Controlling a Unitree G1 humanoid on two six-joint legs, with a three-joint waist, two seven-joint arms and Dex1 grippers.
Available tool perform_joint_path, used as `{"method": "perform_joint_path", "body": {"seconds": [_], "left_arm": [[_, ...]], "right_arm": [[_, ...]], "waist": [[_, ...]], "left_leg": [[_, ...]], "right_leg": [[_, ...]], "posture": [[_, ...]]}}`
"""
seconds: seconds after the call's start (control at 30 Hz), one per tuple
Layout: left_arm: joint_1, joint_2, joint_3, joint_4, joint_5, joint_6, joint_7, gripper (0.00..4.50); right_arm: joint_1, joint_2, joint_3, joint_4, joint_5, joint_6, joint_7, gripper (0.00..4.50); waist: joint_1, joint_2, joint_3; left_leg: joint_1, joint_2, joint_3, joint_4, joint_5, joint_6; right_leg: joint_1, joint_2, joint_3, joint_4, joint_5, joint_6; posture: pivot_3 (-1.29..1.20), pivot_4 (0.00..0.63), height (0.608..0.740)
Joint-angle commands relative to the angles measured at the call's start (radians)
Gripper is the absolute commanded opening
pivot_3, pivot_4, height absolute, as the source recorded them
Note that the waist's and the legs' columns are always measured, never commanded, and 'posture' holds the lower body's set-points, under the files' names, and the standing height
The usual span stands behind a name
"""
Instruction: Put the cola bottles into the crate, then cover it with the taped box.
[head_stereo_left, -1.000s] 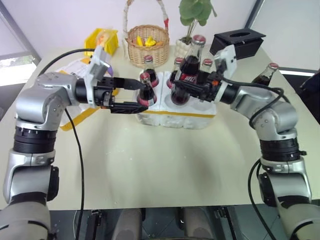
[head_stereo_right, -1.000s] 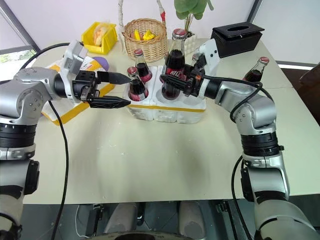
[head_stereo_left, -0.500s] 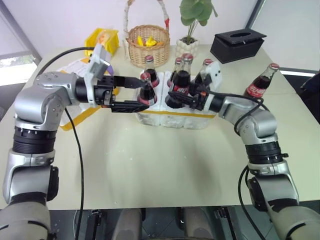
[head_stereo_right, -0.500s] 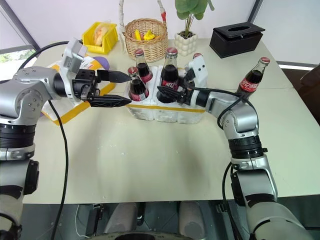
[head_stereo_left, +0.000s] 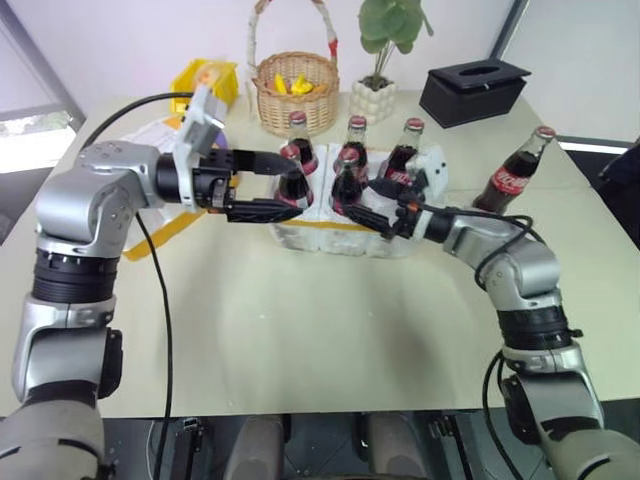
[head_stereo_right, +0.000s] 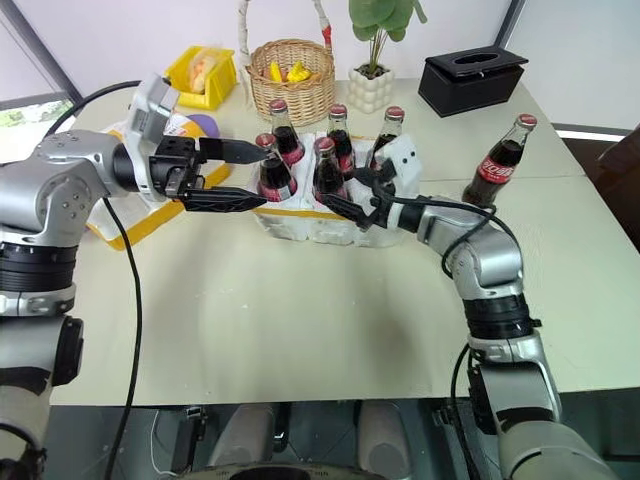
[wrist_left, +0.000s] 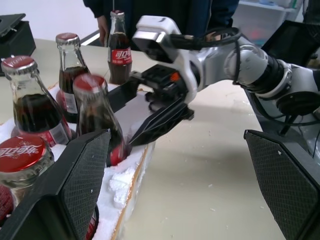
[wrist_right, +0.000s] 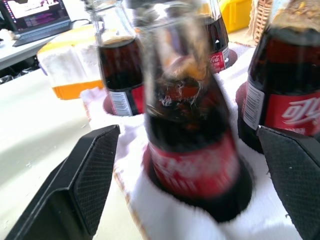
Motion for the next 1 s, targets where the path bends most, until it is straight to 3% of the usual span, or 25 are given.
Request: {"method": "perform_joint_path", "body": {"seconds": [0.03,0.23,0.5,0.7,1.0], "left_arm": [[-0.028,-0.006,0.005,-0.003,-0.003,-0.02,-0.011,4.5],[-0.042,-0.036,-0.011,0.03,0.012,-0.038,-0.022,4.5],[-0.083,-0.072,-0.034,0.094,0.033,-0.066,-0.042,4.5],[-0.099,-0.093,-0.041,0.102,0.038,-0.066,-0.056,4.5],[-0.103,-0.092,-0.028,0.066,0.029,-0.034,-0.047,4.5]], "right_arm": [[0.067,-0.065,-0.14,-0.183,0.084,0.07,-0.028,4.47],[0.29,-0.168,-0.402,-0.401,0.174,0.178,-0.115,4.47],[0.517,-0.184,-0.693,-0.456,0.224,0.215,-0.22,4.47],[0.5,-0.164,-0.668,-0.372,0.127,0.119,-0.316,4.47],[0.308,-0.172,-0.499,-0.084,0.005,-0.045,-0.313,4.47]], "waist": [[0.0,0.0,0.0],[0.0,0.0,0.0],[-0.003,0.0,0.0],[-0.004,0.0,0.0],[-0.004,0.0,0.0]], "left_leg": [[0.0,0.0,0.0,0.0,0.0,0.0],[0.0,0.0,0.0,0.0,0.0,0.0],[0.003,0.0,0.0,0.001,0.0,0.0],[0.004,0.0,0.001,0.001,0.0,0.0],[0.004,0.0,0.001,0.0,0.0,0.0]], "right_leg": [[0.0,0.0,0.0,0.0,0.0,0.0],[0.001,0.0,0.0,-0.001,0.0,0.0],[0.002,0.0,0.001,-0.001,-0.002,-0.005],[0.003,0.0,0.002,-0.001,-0.002,-0.006],[0.003,0.001,0.002,-0.002,-0.001,-0.006]], "posture": [[0.0,0.15,0.74],[0.0,0.15,0.74],[0.0,0.15,0.74],[0.0,0.15,0.74],[0.0,0.15,0.74]]}}
